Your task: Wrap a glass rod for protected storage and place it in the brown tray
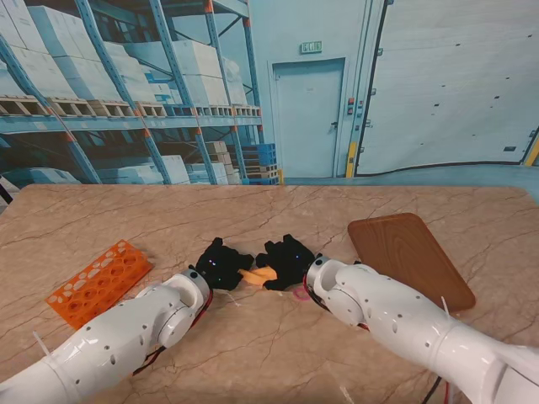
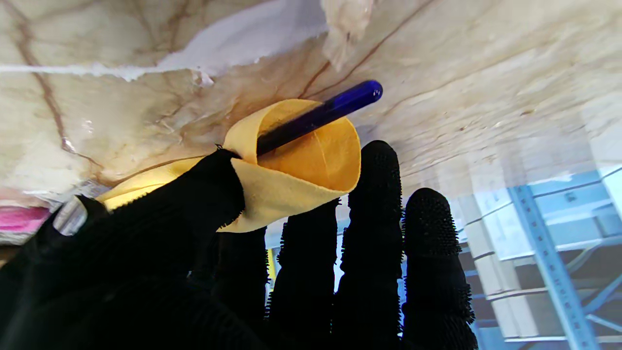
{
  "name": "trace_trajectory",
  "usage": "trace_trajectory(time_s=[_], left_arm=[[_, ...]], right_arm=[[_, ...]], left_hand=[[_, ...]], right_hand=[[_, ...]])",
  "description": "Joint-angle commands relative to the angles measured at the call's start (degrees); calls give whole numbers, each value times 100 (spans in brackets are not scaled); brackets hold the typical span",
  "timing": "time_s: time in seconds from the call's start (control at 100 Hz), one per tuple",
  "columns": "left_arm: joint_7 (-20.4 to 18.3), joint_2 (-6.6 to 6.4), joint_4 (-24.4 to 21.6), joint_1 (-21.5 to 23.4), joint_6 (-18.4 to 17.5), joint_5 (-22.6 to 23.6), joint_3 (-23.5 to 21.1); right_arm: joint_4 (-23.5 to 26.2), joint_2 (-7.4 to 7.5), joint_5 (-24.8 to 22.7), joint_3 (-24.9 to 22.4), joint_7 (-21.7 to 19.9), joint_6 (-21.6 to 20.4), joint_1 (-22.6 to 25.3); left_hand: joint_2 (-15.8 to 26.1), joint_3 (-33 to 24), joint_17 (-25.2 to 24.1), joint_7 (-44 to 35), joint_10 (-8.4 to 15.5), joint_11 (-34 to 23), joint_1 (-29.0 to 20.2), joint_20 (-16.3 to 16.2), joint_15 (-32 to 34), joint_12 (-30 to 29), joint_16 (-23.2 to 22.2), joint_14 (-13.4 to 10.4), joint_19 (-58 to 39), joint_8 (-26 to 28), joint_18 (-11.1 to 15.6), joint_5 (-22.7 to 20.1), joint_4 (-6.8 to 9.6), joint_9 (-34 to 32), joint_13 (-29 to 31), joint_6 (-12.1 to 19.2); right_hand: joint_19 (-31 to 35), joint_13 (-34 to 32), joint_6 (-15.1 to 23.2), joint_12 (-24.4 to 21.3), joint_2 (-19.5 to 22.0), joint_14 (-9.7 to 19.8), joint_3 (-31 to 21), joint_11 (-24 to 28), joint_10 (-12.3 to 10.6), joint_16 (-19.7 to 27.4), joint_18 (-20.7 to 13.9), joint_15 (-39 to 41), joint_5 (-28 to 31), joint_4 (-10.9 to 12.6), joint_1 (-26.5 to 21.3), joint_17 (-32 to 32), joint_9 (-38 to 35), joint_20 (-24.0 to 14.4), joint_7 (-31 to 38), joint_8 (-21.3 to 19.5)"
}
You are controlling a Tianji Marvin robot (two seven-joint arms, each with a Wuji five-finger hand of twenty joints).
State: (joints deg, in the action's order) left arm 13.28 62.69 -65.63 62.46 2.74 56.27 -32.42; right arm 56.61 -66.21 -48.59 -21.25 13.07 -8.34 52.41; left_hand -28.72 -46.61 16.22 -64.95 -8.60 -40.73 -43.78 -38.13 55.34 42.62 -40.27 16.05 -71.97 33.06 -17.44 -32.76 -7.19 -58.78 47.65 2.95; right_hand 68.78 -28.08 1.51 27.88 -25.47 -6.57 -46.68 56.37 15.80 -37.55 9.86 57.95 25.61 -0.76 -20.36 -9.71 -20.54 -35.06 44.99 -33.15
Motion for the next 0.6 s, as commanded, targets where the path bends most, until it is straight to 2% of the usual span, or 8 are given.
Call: trace_trajectory(time_s=[0.0,0.07,0.13,0.21,0.32,0.43,0.51,0.59], left_arm=[[-2,46,-2,92,97,-57,-9],[6,82,-8,155,159,-170,-98],[7,105,-18,197,211,-245,-155],[12,124,-13,221,252,-303,-191],[-6,151,4,232,318,-395,-200],[-45,152,-7,240,334,-419,-205],[-25,125,-38,259,287,-342,-232],[-14,81,-116,302,225,-211,-304]], right_arm=[[-36,-44,-22,56,-3,-9,-28],[-87,-70,-1,125,-3,26,-62],[-146,-97,28,191,-7,48,-100],[-245,-142,74,291,-3,59,-159],[-385,-211,129,424,31,59,-232],[-442,-246,154,478,64,74,-249],[-408,-231,122,429,127,99,-209],[-320,-188,43,310,217,98,-147]], left_hand=[[-222,-246,13,-372,33,-216,-331,-59,116,-72,87,-71,-212,-155,65,12,-23,-217,112,44],[-235,-275,52,-415,35,-219,-322,-52,110,-97,106,-72,-216,-200,90,22,-21,-224,138,26],[-246,-291,81,-440,36,-227,-317,-50,113,-109,115,-81,-225,-225,105,21,-20,-238,159,17],[-253,-311,84,-463,56,-235,-292,-47,115,-126,126,-81,-227,-260,111,27,-19,-251,173,3],[-277,-364,97,-525,48,-262,-243,-35,124,-161,146,-75,-220,-346,65,41,-19,-239,177,-117],[-334,-363,-48,-472,100,-216,-127,-12,44,-172,162,-46,-139,-411,-47,90,5,-127,23,-160],[-449,-33,-349,-55,51,-94,196,43,-276,-116,109,-27,73,-249,-126,488,-36,483,-435,-362],[-3,175,-605,584,-74,-120,951,78,-558,-573,35,43,215,104,-185,660,199,1091,-879,-714]], right_hand=[[169,-83,0,-55,-217,-101,-245,-9,16,40,133,90,381,47,-24,-13,-139,75,-117,130],[168,-232,94,-66,-273,-136,-512,-65,-87,34,179,68,715,-13,-257,-70,-469,67,-87,137],[169,-368,313,-62,-540,-174,-719,-114,-195,23,194,47,860,-341,-577,-98,-889,58,384,715],[175,-601,751,-79,-844,-184,-835,-155,-345,32,240,40,1129,-566,-1019,-178,-1631,62,1216,1235],[191,-1008,1170,-78,-938,-208,-979,-91,-495,-8,312,169,1885,-648,-1270,-335,-2587,70,1509,1264],[203,-1329,1121,-92,-1052,-200,-1093,-109,-569,-29,375,237,2291,-747,-1372,-467,-3244,91,1561,1419],[223,-1443,1088,-147,-1100,-170,-1131,-177,-627,-32,381,253,2409,-824,-1400,-531,-3476,102,1540,1491],[243,-1532,1082,-201,-1122,-151,-1144,-221,-655,-33,390,265,2484,-874,-1413,-581,-3625,114,1509,1540]])
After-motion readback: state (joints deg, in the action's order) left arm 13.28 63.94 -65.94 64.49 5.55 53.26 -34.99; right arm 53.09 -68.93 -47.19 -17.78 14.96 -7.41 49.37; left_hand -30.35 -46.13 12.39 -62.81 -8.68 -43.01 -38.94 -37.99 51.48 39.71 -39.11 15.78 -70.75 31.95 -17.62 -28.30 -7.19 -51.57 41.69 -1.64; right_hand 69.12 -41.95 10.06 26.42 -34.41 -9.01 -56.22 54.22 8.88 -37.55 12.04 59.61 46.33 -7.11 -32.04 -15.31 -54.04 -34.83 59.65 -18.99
